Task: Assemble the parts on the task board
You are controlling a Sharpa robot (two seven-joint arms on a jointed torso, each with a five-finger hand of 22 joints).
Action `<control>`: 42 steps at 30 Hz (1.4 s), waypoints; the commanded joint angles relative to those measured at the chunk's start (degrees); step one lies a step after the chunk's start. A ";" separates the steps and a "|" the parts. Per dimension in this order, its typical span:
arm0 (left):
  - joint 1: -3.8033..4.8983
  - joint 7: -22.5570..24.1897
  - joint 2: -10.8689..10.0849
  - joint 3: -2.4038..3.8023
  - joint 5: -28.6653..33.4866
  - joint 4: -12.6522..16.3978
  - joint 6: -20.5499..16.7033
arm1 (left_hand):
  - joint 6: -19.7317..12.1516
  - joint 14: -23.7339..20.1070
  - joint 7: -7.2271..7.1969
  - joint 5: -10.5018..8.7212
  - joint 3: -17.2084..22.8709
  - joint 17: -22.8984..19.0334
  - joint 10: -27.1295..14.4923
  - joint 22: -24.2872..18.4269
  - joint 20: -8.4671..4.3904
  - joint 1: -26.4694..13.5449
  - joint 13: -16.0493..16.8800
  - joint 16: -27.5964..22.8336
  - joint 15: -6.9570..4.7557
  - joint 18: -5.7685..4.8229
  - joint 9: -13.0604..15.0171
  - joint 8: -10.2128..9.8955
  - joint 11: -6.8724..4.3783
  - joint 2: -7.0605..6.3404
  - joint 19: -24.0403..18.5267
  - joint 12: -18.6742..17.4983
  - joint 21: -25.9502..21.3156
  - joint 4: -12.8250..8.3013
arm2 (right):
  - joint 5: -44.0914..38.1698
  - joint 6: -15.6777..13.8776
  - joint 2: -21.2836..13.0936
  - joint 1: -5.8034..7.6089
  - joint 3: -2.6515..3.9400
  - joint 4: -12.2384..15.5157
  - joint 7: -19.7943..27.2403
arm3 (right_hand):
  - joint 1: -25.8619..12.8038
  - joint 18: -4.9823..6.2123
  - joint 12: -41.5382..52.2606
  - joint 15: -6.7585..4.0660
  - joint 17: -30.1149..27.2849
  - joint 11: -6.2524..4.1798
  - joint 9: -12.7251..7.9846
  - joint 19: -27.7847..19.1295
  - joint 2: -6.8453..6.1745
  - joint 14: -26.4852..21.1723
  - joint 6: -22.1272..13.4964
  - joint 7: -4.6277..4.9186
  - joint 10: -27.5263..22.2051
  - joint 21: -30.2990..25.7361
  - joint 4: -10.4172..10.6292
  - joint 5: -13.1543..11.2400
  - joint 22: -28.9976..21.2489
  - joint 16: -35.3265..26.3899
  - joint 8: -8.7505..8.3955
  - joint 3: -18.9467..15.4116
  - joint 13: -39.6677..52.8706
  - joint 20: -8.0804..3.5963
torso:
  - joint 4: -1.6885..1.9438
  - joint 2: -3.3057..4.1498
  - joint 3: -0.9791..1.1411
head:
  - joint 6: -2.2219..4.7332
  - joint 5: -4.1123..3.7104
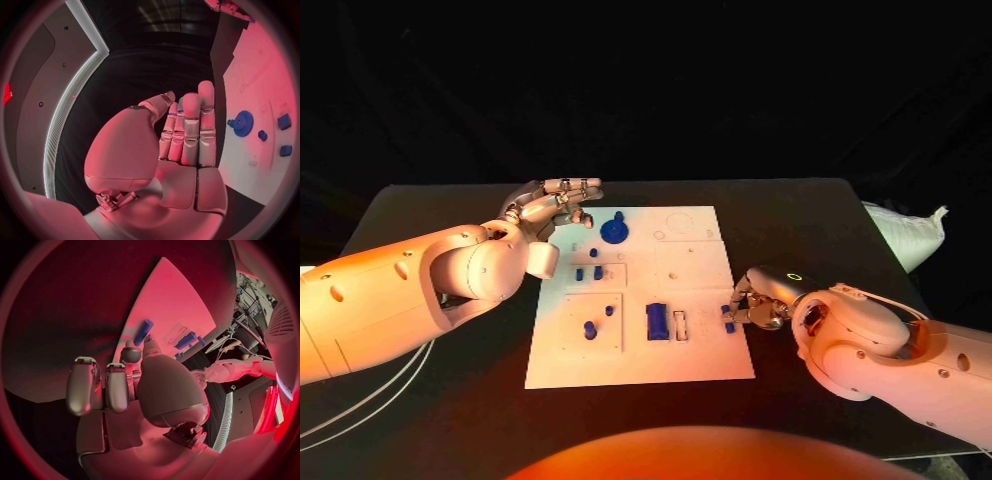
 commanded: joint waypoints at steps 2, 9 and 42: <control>0.01 0.24 0.02 0.03 -0.20 0.13 1.03 | -0.22 -0.30 0.01 0.08 -0.39 -0.06 -0.29 -0.06 0.10 -0.25 0.08 -0.24 0.04 0.66 -0.01 0.22 -0.04 0.53 -0.35 0.30 -0.15 0.02 | -3.10 2.72 0.25 -0.12 -0.02 -0.09 -0.09 | -0.35 -0.85 -0.27 0.39 -0.01 -0.22 -0.07 -0.15 -0.39 3.02 0.43 0.08 0.21 -0.32 0.49 -0.23 -0.11 -0.25 -0.17 0.00 0.03 0.18 | -0.02 -0.04 0.01 | -0.05 0.16; 0.00 0.26 -0.08 0.03 -0.20 0.14 0.97 | -0.22 -0.30 0.01 0.08 -0.39 -0.06 -0.29 -0.06 0.10 -0.25 0.08 -0.24 0.04 0.66 -0.01 0.22 -0.04 0.53 -0.35 0.30 -0.15 0.02 | -4.72 4.09 0.42 -0.22 -0.04 0.10 -0.16 | -0.23 -0.85 -0.25 0.34 -0.08 -0.28 -0.02 -0.14 -0.73 3.01 0.69 0.01 0.27 -0.33 0.54 -0.55 -0.10 -0.30 -0.15 -0.04 0.11 0.16 | -0.05 -0.03 0.01 | -0.11 0.20; 0.00 0.22 -0.09 0.03 -0.21 0.25 0.98 | -0.27 -0.42 -0.02 0.14 -0.36 -0.29 -0.43 -0.12 0.09 -0.02 0.10 -0.22 0.02 0.68 0.00 0.37 -0.06 0.72 -0.33 0.59 -0.23 -0.20 | -1.55 -3.07 2.32 -0.62 -0.21 1.44 -0.33 | 7.41 -1.07 1.22 -0.61 0.88 -1.51 0.56 0.40 2.16 3.23 2.64 -1.05 2.36 0.23 -4.35 -0.62 1.09 -0.01 -0.86 15.20 2.39 -0.78 | 0.00 -0.01 0.04 | -0.24 0.42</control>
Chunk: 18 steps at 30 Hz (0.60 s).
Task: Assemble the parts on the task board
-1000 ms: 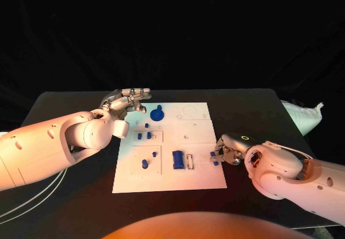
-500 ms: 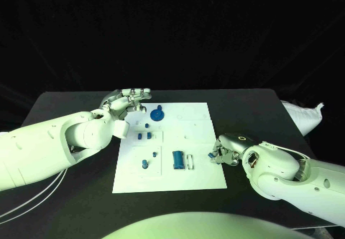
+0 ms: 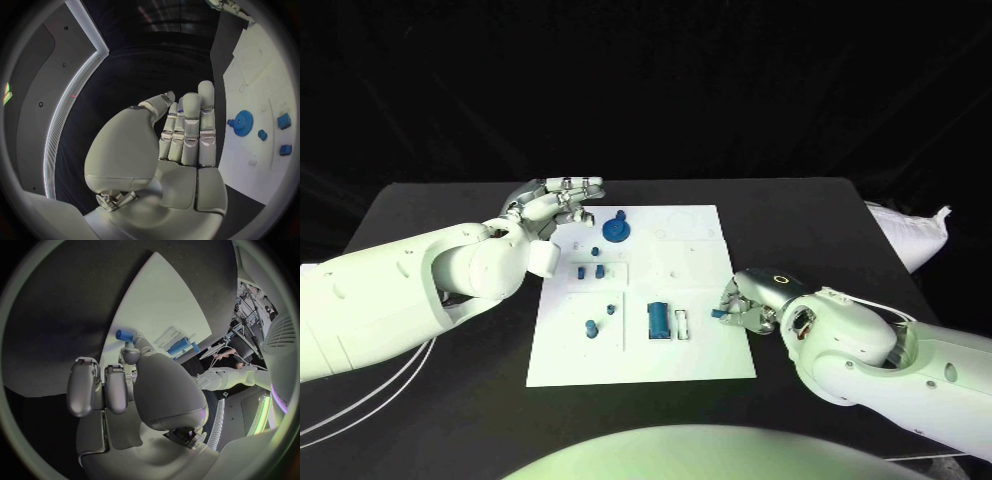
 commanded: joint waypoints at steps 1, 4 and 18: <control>0.02 0.26 0.04 0.03 -0.20 0.17 0.97 | -0.27 -0.41 -0.02 0.14 -0.20 -0.04 -0.43 -0.07 0.09 0.21 0.06 -0.22 0.01 0.68 0.00 0.37 -0.06 0.50 -0.33 0.20 -0.23 -0.03 | 4.18 -4.72 0.06 -0.03 0.01 0.75 -0.19 | -1.82 -1.09 0.10 -0.46 0.19 -1.05 0.51 -0.01 0.18 3.44 0.62 -0.04 1.38 0.26 1.30 0.95 0.14 0.02 -0.10 2.49 0.43 -0.34 | 0.01 -0.02 -0.05 | -0.07 0.04; 0.02 0.26 0.05 0.03 -0.20 0.18 0.98 | -0.27 -0.41 -0.02 0.14 -0.20 -0.04 -0.43 -0.07 0.09 0.21 0.06 -0.22 0.01 0.68 0.00 0.37 -0.06 0.50 -0.33 0.20 -0.23 -0.03 | 6.05 -6.02 0.10 -0.01 0.02 1.33 -0.18 | -3.55 -1.11 0.13 -0.44 0.25 -1.01 0.53 0.02 -0.73 3.45 0.68 -0.07 1.50 0.29 2.39 2.21 0.22 0.03 -0.32 4.56 0.66 -0.34 | 0.03 -0.03 -0.06 | -0.12 0.08; 0.02 0.14 0.10 0.03 -0.20 0.26 1.10 | -0.28 -0.50 -0.02 0.14 -0.18 -0.27 -0.46 -0.08 0.09 0.26 0.07 -0.33 0.01 0.69 0.00 0.40 -0.06 0.54 -0.32 0.26 -0.24 -0.08 | 13.38 -5.99 1.74 0.11 0.04 2.16 -0.49 | -8.48 -1.11 0.02 -0.43 0.43 -0.92 0.92 0.06 -5.25 3.48 1.23 0.02 1.80 0.29 4.47 3.66 0.35 0.03 -0.74 11.93 1.40 -0.34 | 0.08 -0.05 -0.08 | -0.51 0.28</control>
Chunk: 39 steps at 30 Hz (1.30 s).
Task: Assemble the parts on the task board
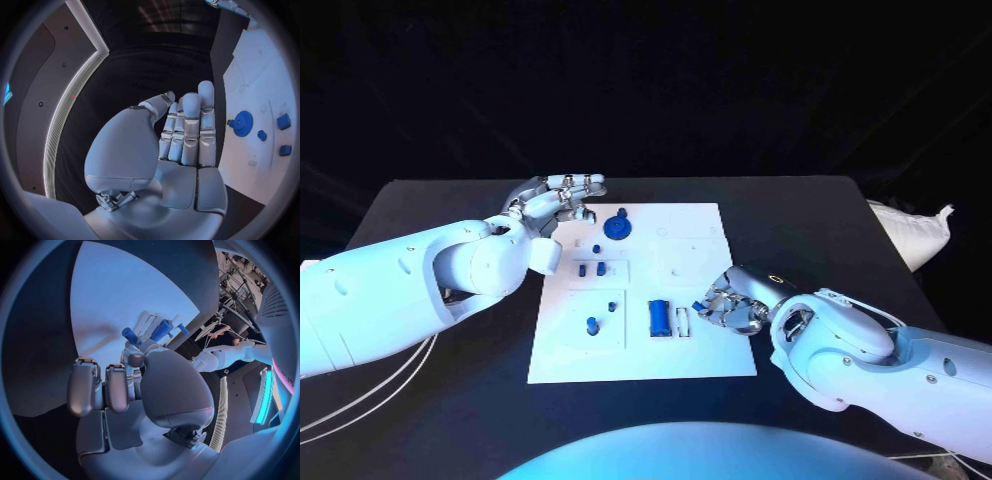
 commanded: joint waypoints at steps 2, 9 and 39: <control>0.02 0.17 0.12 0.03 -0.20 0.17 1.08 | -0.28 -0.50 -0.02 0.14 -0.19 -0.11 -0.46 -0.09 0.09 0.26 0.08 -0.33 0.01 0.69 0.00 0.28 -0.06 0.54 -0.32 0.26 -0.24 -0.08 | 4.84 1.54 0.71 0.04 -0.01 -0.57 -0.49 | -1.04 -1.10 -0.32 -0.38 0.21 0.24 5.11 0.05 -0.51 3.50 0.76 -0.34 0.07 0.28 0.10 0.37 0.02 0.03 -0.08 0.76 0.02 -0.33 | -0.03 -0.03 -0.04 | -0.09 0.07; 0.02 0.15 0.18 0.04 -0.20 0.19 1.12 | -0.28 -0.50 -0.02 0.14 -0.19 -0.11 -0.46 -0.09 0.09 0.26 0.08 -0.33 0.01 0.69 0.00 0.28 -0.06 0.54 -0.32 0.26 -0.24 -0.08 | 6.19 3.10 2.05 0.07 -0.02 -1.48 -0.78 | -3.01 -1.12 0.00 -0.34 0.28 0.28 5.34 0.08 -1.67 3.52 1.00 -0.32 0.35 0.32 0.55 2.39 0.14 0.05 -0.08 1.51 0.47 -0.29 | -0.09 0.02 0.02 | -0.06 0.15; 0.02 -0.14 0.27 0.04 -0.34 0.26 1.48 | -0.28 -0.50 -0.02 0.14 -0.19 -0.11 -0.46 -0.09 0.09 0.26 0.08 -0.33 0.01 0.69 0.00 0.28 -0.06 0.54 -0.32 0.26 -0.24 -0.08 | 5.10 3.52 5.44 0.09 -0.06 -4.03 -0.92 | -6.89 -1.17 1.11 -0.37 0.65 0.20 5.82 0.21 -2.43 3.60 1.69 -0.46 1.12 0.47 1.85 5.73 0.44 0.25 0.09 0.26 1.59 -0.21 | -0.10 -0.01 0.07 | -0.15 0.41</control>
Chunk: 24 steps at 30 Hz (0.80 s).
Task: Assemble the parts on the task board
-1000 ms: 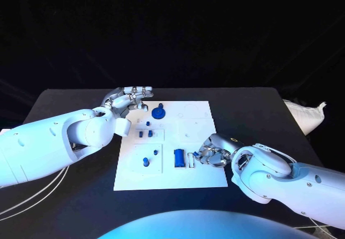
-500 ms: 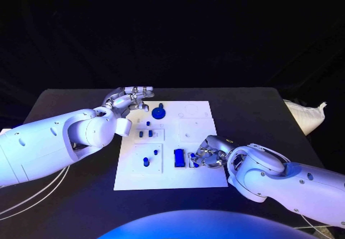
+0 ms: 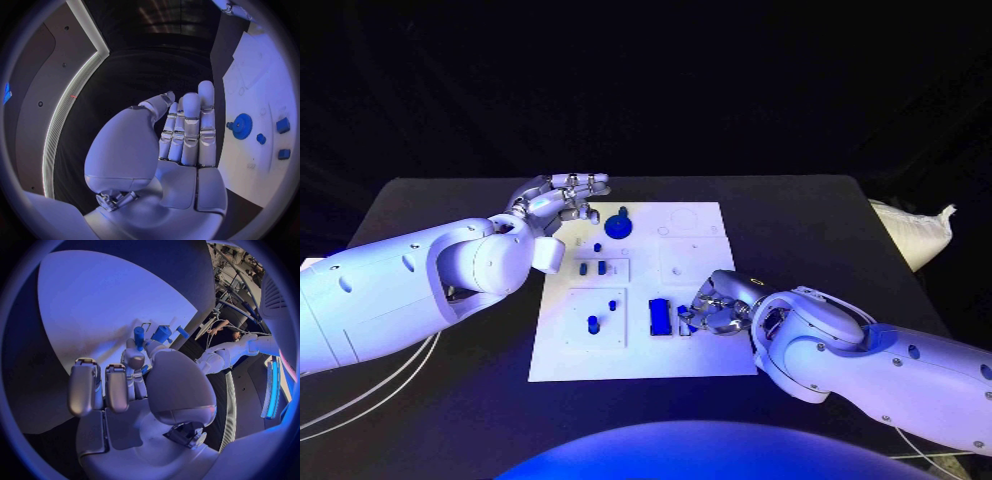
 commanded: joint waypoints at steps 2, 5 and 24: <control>0.03 0.14 0.11 0.04 -0.29 0.13 1.15 | -0.28 -0.50 -0.01 0.14 -0.19 -0.06 -0.46 -0.10 0.09 0.26 0.09 -0.33 0.00 0.69 0.00 0.16 -0.06 0.54 -0.32 0.26 -0.24 -0.08 | -0.45 1.10 0.25 -0.11 -0.09 -0.01 -0.23 | -0.63 -1.17 0.61 -0.39 0.74 -0.05 0.00 0.22 -0.06 3.61 0.03 0.03 0.38 0.26 0.22 0.31 0.08 0.28 -0.18 -0.07 0.31 -0.21 | 0.00 -0.01 0.02 | -0.03 0.07; 0.03 0.11 0.11 0.04 -0.29 0.11 1.18 | -0.28 -0.50 -0.01 0.14 -0.19 -0.06 -0.46 -0.10 0.09 0.26 0.09 -0.33 0.00 0.69 0.00 0.16 -0.06 0.54 -0.32 0.26 -0.24 -0.08 | -0.45 1.72 0.29 -0.11 -0.09 0.09 -0.21 | -0.93 -1.19 1.35 -0.43 0.87 -0.12 0.10 0.25 -0.09 3.64 0.30 -0.06 0.72 0.32 0.29 0.38 0.18 0.36 -0.03 -0.26 0.84 -0.21 | 0.00 -0.02 0.02 | -0.07 0.07; 0.03 -0.14 0.06 0.04 -0.30 0.03 1.42 | -0.32 -0.59 0.02 0.13 -0.22 -0.16 -0.56 -0.12 0.09 0.23 0.09 -0.33 0.02 0.68 0.00 0.22 -0.03 0.58 -0.33 0.36 -0.28 -0.11 | -3.50 2.18 0.01 -0.11 -0.09 0.61 -0.12 | -9.26 -1.55 4.76 -0.83 3.18 -0.63 0.87 1.00 0.33 4.02 1.77 -0.71 2.55 1.47 2.08 7.91 2.12 1.75 0.55 -7.53 3.93 -0.53 | 0.03 0.01 0.04 | -0.24 0.16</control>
